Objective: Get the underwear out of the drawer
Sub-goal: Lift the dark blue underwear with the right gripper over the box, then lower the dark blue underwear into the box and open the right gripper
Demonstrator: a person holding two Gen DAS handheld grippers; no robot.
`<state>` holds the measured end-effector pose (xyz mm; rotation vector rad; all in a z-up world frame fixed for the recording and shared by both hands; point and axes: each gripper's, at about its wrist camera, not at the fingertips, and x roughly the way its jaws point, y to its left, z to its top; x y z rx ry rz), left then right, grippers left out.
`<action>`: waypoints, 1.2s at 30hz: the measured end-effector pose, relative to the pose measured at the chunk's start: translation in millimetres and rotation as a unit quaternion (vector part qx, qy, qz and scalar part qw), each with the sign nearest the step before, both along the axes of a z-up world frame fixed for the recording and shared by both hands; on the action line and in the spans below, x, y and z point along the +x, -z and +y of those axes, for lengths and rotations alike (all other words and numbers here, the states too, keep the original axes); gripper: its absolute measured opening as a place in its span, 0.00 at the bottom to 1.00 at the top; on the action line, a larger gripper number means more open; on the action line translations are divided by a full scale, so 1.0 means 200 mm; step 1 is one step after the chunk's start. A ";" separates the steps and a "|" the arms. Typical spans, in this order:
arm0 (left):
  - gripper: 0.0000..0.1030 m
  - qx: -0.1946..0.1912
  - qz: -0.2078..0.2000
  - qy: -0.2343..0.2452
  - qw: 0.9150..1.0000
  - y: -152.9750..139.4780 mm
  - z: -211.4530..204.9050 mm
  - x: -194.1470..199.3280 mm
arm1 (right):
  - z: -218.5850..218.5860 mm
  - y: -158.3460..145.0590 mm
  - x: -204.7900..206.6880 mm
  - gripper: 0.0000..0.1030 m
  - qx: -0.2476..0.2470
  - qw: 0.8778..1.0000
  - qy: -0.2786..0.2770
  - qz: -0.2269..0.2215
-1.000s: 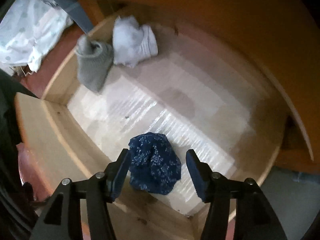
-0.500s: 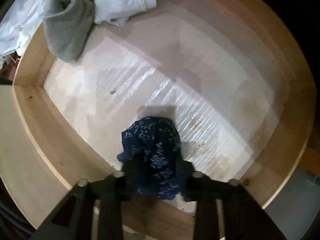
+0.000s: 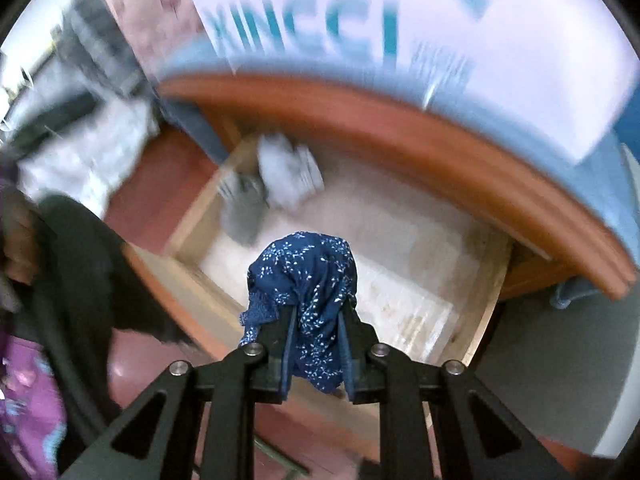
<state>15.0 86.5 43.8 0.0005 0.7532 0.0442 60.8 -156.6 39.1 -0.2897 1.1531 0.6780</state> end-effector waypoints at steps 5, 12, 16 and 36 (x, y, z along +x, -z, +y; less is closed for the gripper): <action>1.00 -0.006 0.004 -0.004 1.000 0.00 0.02 0.00 | -0.01 -0.34 -0.05 0.18 0.063 0.997 0.019 -0.051; 1.00 -0.004 0.004 -0.005 1.000 0.00 0.02 0.00 | -0.05 -0.69 0.00 0.18 0.116 0.987 0.036 -0.102; 1.00 -0.004 0.005 -0.006 1.000 0.00 0.02 0.00 | -0.08 -0.84 0.09 0.18 0.139 0.981 0.057 -0.126; 1.00 0.009 0.009 -0.005 1.000 0.02 0.02 -0.02 | -0.04 -0.76 0.82 0.18 0.062 0.971 0.167 -0.161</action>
